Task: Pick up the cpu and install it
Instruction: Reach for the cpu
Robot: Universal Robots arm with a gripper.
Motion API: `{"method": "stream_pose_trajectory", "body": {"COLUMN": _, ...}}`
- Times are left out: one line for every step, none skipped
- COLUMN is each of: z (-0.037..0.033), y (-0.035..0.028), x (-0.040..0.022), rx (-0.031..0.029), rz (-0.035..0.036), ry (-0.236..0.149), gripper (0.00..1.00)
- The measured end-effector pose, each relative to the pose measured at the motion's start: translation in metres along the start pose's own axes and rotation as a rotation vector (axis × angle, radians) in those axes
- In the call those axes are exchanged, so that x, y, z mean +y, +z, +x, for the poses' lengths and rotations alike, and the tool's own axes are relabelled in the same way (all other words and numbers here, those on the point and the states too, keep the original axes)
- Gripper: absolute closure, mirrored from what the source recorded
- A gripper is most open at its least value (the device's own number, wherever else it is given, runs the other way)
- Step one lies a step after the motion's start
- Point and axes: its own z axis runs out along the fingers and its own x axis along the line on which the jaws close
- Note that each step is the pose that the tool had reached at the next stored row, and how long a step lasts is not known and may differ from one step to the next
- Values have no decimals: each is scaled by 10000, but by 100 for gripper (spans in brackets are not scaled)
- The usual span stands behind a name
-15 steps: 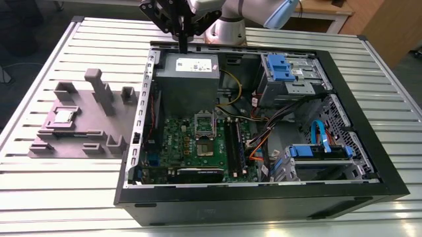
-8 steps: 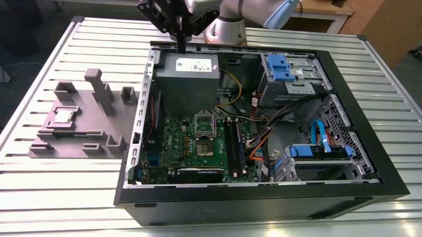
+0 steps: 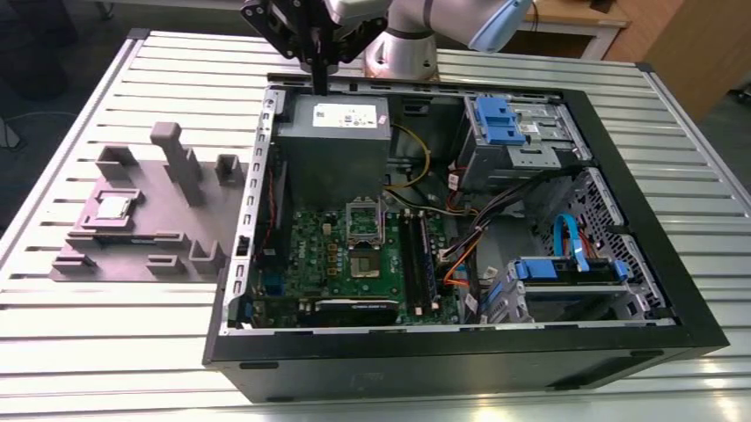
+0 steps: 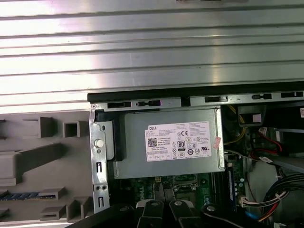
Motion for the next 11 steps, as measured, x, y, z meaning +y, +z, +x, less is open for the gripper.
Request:
{"method": "stream_pose_trajectory", "body": {"z": 2, "y": 0, "x": 0, "rx": 0, "rz": 0, "ry": -1, "gripper": 89}}
{"method": "stream_pose_trajectory", "body": {"z": 5, "y": 0, "x": -1, "rx": 0, "rz": 1, "ry": -1, "gripper": 89}}
{"method": "stream_pose_trajectory", "body": {"z": 8, "y": 0, "x": -1, "rx": 0, "rz": 1, "ry": 0, "gripper": 89}}
{"method": "stream_pose_trajectory", "body": {"z": 10, "y": 0, "x": -1, "rx": -1, "rz": 0, "ry": -1, "gripper": 89}}
{"method": "stream_pose_trajectory", "body": {"z": 12, "y": -1, "x": -1, "rx": 0, "rz": 1, "ry": 0, "gripper": 89}}
{"method": "stream_pose_trajectory", "body": {"z": 15, "y": -1, "x": -1, "rx": 0, "rz": 1, "ry": 0, "gripper": 89}}
{"method": "stream_pose_trajectory", "body": {"z": 17, "y": 0, "x": -1, "rx": 0, "rz": 0, "ry": 0, "gripper": 89}}
{"method": "stream_pose_trajectory", "body": {"z": 19, "y": 0, "x": -1, "rx": 0, "rz": 0, "ry": 0, "gripper": 89}}
{"method": "stream_pose_trajectory", "body": {"z": 21, "y": -1, "x": -2, "rx": 0, "rz": 1, "ry": 0, "gripper": 89}}
{"method": "stream_pose_trajectory", "body": {"z": 23, "y": -1, "x": -2, "rx": 0, "rz": 1, "ry": 0, "gripper": 89}}
{"method": "stream_pose_trajectory", "body": {"z": 25, "y": -1, "x": -2, "rx": 0, "rz": 0, "ry": 0, "gripper": 89}}
